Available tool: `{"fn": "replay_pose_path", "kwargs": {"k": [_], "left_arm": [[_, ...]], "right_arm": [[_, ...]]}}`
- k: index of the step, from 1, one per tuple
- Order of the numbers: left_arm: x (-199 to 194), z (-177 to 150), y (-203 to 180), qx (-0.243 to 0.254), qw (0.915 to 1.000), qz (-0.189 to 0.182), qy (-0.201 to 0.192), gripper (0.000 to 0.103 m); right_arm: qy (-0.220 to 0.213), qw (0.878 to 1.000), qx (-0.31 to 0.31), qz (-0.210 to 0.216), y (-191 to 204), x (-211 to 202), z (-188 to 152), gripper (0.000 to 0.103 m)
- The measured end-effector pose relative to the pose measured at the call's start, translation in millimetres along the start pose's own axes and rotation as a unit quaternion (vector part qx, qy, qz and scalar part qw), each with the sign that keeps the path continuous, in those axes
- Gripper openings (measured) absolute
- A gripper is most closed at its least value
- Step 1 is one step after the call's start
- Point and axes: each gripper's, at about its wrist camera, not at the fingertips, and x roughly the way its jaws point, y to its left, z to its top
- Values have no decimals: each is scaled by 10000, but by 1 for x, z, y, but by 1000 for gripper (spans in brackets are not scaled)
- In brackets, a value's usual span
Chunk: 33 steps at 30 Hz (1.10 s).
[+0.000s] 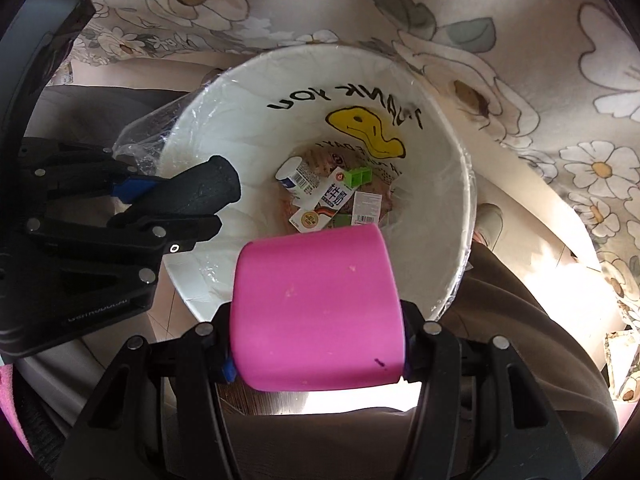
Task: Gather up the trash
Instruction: 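Lift the foam tube and pink cup with both tools and carry them over the bin, then open the left tool to drop the foam tube while right drops the pink cup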
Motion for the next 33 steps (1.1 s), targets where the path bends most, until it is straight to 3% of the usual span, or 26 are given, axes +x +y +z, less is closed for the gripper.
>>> {"fn": "replay_pose_path", "kwargs": {"k": [10,16,23,27,33], "left_arm": [[31,18,9,-322,9988,-172,314,33],[44,20,8,-287,9988,40,387,34],[53,23,11,-374,9982,0,475,34],[52,24,13,-431,9980,-11,454,53],[51,23,11,-400,9981,35,461,56]], "right_arm": [[386,9985,366,125,-5,36,12,57],[548,9973,471,112,-7,50,15,57],[681,9958,609,110,-14,57,17,57],[814,9945,652,79,-15,62,17,60],[773,9953,582,-27,-11,61,15,64]]}}
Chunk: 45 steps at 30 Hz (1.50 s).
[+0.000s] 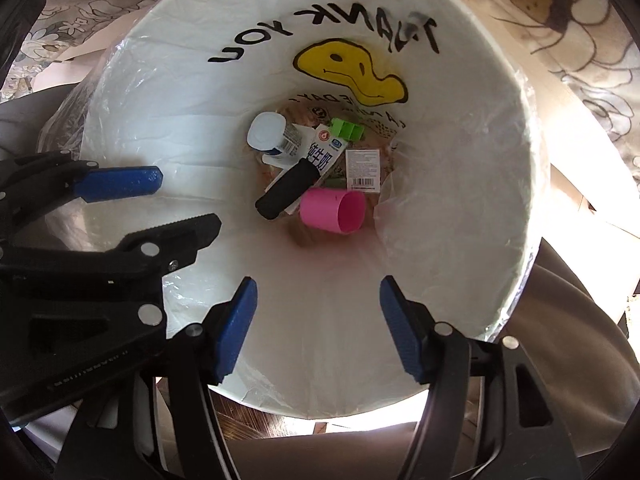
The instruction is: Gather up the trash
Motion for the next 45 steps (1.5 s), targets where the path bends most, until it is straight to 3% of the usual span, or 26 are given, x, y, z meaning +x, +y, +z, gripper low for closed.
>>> {"fn": "replay_pose_path", "kwargs": {"k": [14,22,27,31,38,42,45], "left_arm": [[-16,-11,-1,58,9997,127,-203,57],[-58,-32,-4,110,9984,216,-514,62],[-103,-51,-7,183,9945,303,-986,72],[-146,-73,-16,315,9870,525,-1484,85],[-210,-114,-30,452,9711,598,-2268,89],[-238,-140,-35,483,9583,781,-2706,89],[-259,-161,-41,467,9430,1032,-3128,89]], "right_arm": [[-196,9998,13,-7,-2,-16,-7,64],[-352,9993,-129,-79,9,-39,-24,64],[-679,9975,-204,-61,15,-72,-43,64],[-1071,9940,-232,-5,17,-107,-61,68],[-1806,9833,-221,-75,18,-170,-100,69],[-2280,9733,-267,-39,20,-205,-127,69],[-2695,9622,-358,-170,24,-235,-147,69]]}}
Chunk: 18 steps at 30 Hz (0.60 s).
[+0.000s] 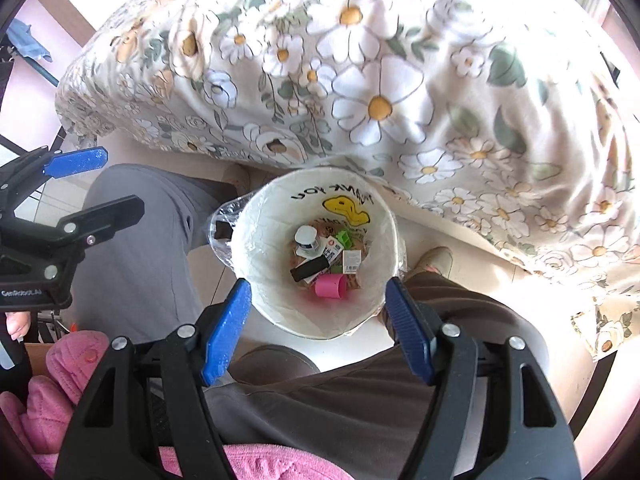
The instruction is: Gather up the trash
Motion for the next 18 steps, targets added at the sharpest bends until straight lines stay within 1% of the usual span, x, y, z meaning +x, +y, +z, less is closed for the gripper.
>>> {"fn": "replay_pose_path", "kwargs": {"k": [4,7,9,11,14,16,18], "left_arm": [[-41,-5,2,-33,9980,266,-571,89],[-73,-9,-5,72,9934,523,-1014,89],[-92,-14,-10,118,9896,652,-1278,91],[-108,-20,-12,142,9865,666,-1487,91],[-129,-30,-18,215,9811,735,-1774,92],[-140,-38,-24,276,9768,798,-1967,94],[-148,-44,-29,354,9740,762,-2104,94]], "right_arm": [[-697,9974,-62,-191,7,-53,-4,69],[-1239,9922,1,-169,14,-91,-12,77],[-1528,9882,16,-103,19,-113,-20,78],[-1737,9847,-54,-119,26,-128,-29,79],[-2040,9780,-223,-386,40,-148,-45,82],[-2162,9745,-306,-528,51,-156,-55,83],[-2238,9728,-304,-511,56,-160,-63,83]]}}
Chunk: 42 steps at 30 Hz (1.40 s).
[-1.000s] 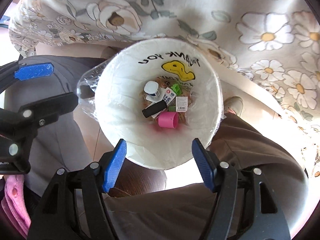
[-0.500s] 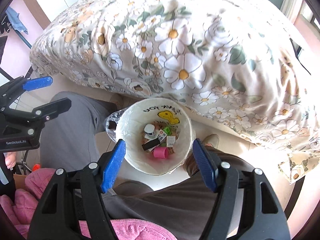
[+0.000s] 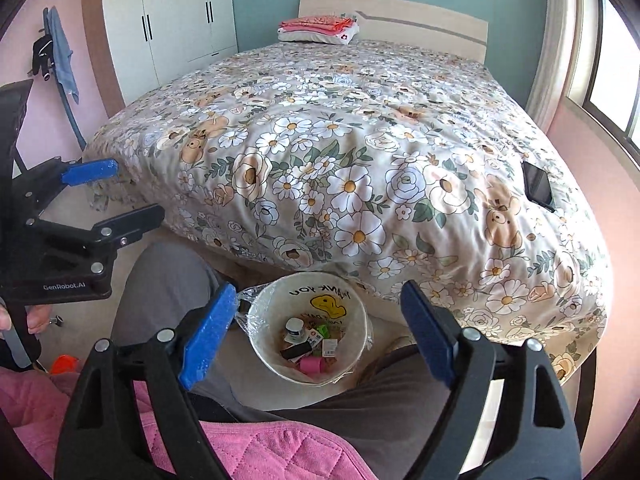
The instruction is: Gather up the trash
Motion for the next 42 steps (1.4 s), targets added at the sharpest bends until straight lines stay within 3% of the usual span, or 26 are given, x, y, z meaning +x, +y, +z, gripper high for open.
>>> {"fn": "replay_pose_path", "kwargs": {"k": [7,12,14,17,42], "left_arm": [[-21,-9,-13,54,9994,107,-331,95],[-16,-13,-15,-47,9998,143,-122,95],[-14,-15,-13,-125,9998,121,-62,95],[-10,-18,-10,-255,9996,117,55,95],[-11,-17,-25,-72,9995,-283,116,95]], "right_arm": [[-772,9951,-29,-615,17,-21,-19,83],[-1017,9919,190,-743,23,-28,-27,83],[-1201,9872,192,-1034,25,-34,-28,83],[-1464,9834,336,-1021,23,-45,-29,83],[-1515,9843,195,-884,36,-51,-26,85]]}}
